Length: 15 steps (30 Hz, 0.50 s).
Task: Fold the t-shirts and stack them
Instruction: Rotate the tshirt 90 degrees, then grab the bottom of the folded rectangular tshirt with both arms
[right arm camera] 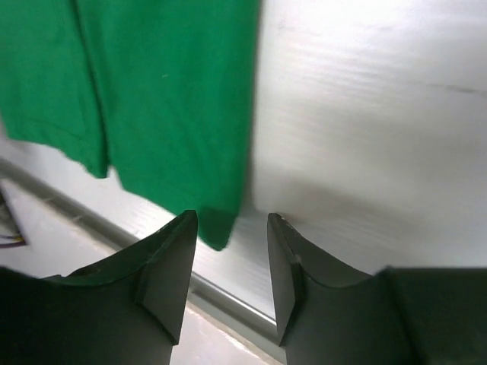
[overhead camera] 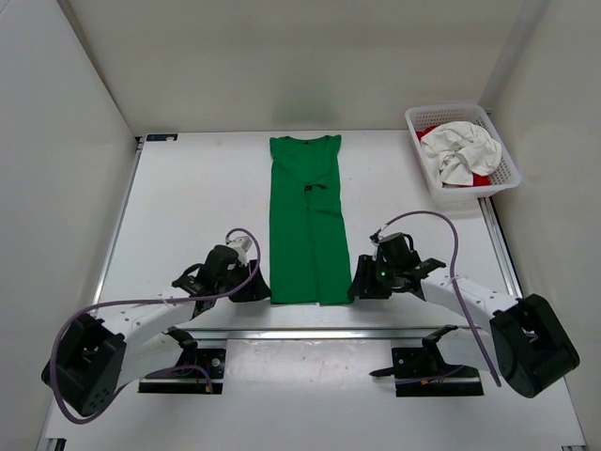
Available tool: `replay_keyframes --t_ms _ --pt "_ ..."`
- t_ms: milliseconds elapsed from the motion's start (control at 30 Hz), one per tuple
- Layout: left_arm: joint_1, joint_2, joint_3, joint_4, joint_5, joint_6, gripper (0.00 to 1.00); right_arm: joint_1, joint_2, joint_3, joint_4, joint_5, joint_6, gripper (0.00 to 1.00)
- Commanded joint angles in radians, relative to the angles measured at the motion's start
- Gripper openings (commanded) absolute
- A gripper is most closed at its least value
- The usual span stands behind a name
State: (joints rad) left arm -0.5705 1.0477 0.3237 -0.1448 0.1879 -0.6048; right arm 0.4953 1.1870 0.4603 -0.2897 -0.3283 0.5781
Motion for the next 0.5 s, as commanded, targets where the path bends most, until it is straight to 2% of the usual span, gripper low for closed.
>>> replay_keyframes --t_ms 0,133,200,400,467 --pt "-0.023 0.020 -0.017 0.039 0.027 -0.042 0.60 0.019 -0.004 -0.061 0.050 -0.043 0.065 0.41" --pt "-0.035 0.061 -0.014 0.082 0.047 -0.061 0.64 0.023 -0.018 -0.083 0.084 -0.069 0.088 0.27" --pt "-0.040 0.086 -0.009 0.105 0.053 -0.067 0.65 0.017 -0.026 -0.091 0.081 -0.080 0.089 0.24" --pt "-0.083 0.141 -0.009 0.129 0.079 -0.081 0.49 0.015 -0.035 -0.110 0.103 -0.087 0.091 0.17" --pt "-0.095 0.158 -0.015 0.177 0.094 -0.096 0.44 0.011 -0.033 -0.103 0.110 -0.100 0.091 0.09"
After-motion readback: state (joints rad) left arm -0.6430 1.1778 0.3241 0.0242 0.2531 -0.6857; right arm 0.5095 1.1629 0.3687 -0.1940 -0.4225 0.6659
